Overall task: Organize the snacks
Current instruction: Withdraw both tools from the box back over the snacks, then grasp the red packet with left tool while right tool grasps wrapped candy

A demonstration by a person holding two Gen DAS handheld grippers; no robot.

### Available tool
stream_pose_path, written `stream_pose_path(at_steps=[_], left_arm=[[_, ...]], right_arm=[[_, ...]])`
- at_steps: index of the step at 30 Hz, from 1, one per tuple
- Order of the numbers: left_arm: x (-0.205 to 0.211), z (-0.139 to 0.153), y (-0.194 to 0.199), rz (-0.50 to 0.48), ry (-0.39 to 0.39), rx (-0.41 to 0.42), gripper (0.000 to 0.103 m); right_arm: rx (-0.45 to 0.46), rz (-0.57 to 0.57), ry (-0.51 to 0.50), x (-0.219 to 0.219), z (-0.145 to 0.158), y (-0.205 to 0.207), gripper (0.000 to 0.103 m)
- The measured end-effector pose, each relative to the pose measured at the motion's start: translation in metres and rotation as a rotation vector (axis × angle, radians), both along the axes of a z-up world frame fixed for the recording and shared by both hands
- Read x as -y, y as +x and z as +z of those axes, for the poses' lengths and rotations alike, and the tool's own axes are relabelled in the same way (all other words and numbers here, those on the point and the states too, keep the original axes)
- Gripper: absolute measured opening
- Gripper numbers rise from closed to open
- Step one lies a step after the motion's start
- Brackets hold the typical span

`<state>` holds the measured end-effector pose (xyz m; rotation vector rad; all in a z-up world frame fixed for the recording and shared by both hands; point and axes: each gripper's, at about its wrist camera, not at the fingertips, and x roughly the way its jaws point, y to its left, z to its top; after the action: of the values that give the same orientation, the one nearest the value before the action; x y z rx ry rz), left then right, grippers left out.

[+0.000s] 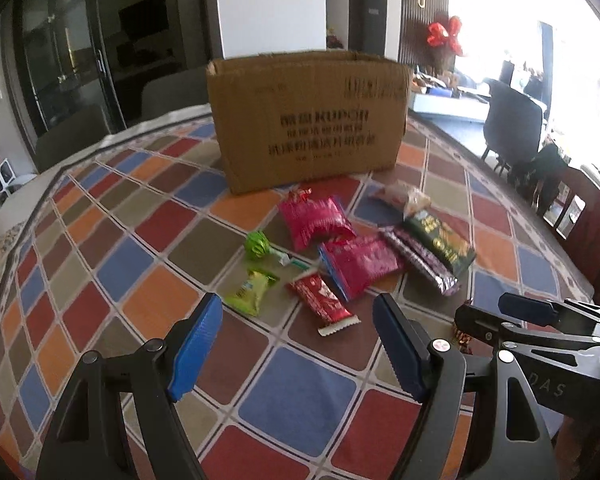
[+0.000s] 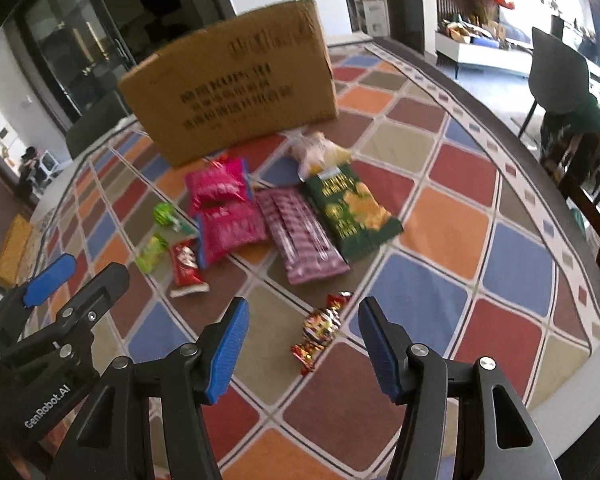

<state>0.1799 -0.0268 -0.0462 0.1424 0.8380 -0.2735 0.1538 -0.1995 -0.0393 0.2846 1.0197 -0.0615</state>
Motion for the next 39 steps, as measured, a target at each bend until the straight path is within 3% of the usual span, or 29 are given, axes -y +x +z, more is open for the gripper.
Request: stream_pose_path(at_steps=[10, 16, 21, 29, 36, 39], left_arm=[[0.008, -0.024, 0.015, -0.018, -0.007, -0.055, 0.077], [0.013, -0.032, 0.028, -0.022, -0.016, -0.080, 0.072], [0.017, -0.036, 0.038, -0.026, -0.027, -0.096, 0.061], [0.016, -0.049, 0.049, -0.019, -0.049, -0.158, 0.041], [0.010, -0.056, 0.055, -0.010, -0.115, -0.230, 0.023], [0.005, -0.056, 0.056, 0.003, -0.135, -0.246, 0.022]], right_arm=[[-0.055, 0.005, 0.028, -0.003, -0.019, 0.003, 0.047], [-0.080, 0.013, 0.028, -0.004, -0.025, 0.010, 0.034], [-0.090, 0.028, 0.035, -0.007, -0.028, 0.014, 0.025], [-0.074, 0.041, 0.035, -0.011, -0.027, 0.019, 0.024], [-0.037, 0.089, 0.051, -0.025, -0.021, 0.024, 0.024], [-0.024, 0.094, 0.051, -0.027, -0.019, 0.028, 0.024]])
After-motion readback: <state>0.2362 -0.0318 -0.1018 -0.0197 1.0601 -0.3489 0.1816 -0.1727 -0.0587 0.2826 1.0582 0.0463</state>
